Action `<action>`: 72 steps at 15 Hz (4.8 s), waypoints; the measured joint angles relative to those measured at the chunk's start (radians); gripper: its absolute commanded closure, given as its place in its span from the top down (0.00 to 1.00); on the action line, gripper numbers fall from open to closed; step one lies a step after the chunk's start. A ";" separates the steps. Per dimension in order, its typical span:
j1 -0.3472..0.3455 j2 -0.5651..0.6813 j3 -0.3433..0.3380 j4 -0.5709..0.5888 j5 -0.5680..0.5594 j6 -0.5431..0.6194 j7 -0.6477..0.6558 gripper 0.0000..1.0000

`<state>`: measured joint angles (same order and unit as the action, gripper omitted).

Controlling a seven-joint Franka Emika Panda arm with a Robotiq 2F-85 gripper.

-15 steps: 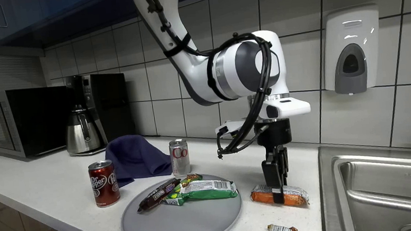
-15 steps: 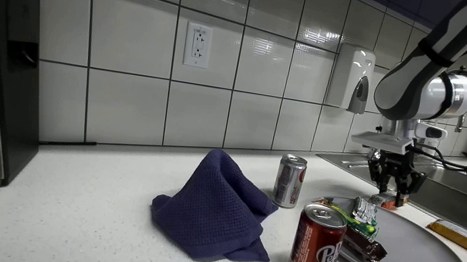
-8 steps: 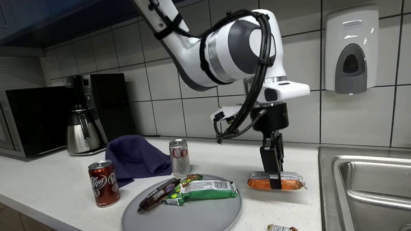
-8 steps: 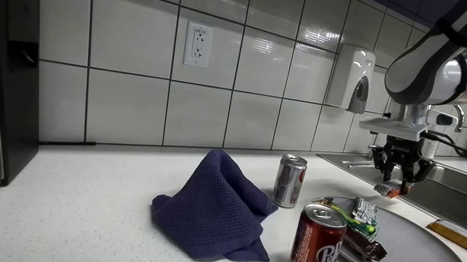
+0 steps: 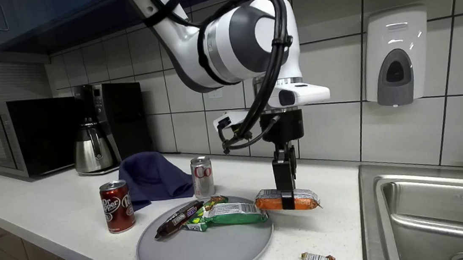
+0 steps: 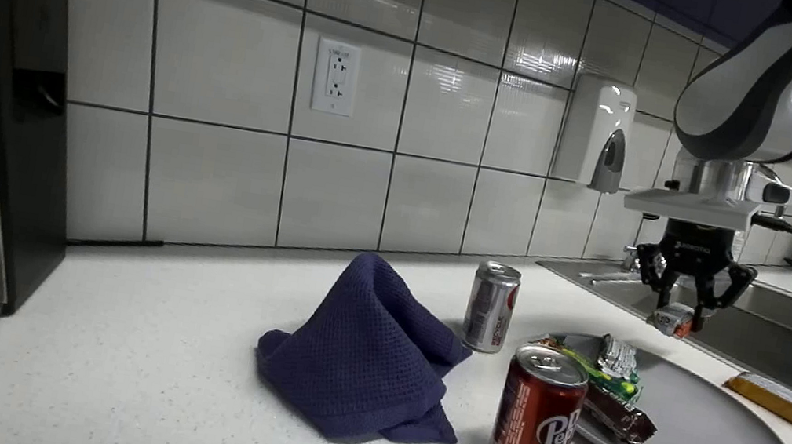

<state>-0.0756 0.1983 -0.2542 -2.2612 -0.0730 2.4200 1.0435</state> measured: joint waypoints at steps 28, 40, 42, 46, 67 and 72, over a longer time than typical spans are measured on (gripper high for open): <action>0.031 -0.094 0.079 -0.158 -0.097 -0.005 -0.013 1.00; -0.059 -0.096 0.046 -0.090 -0.040 -0.073 -0.401 1.00; -0.071 -0.092 0.040 -0.079 -0.035 -0.085 -0.482 1.00; -0.092 -0.073 0.025 -0.058 -0.031 -0.100 -0.637 1.00; -0.103 -0.103 0.015 -0.105 -0.032 -0.061 -0.858 1.00; -0.125 -0.168 -0.003 -0.157 -0.050 -0.039 -0.997 1.00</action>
<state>-0.2010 0.0307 -0.2572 -2.4182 -0.1230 2.3812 0.0470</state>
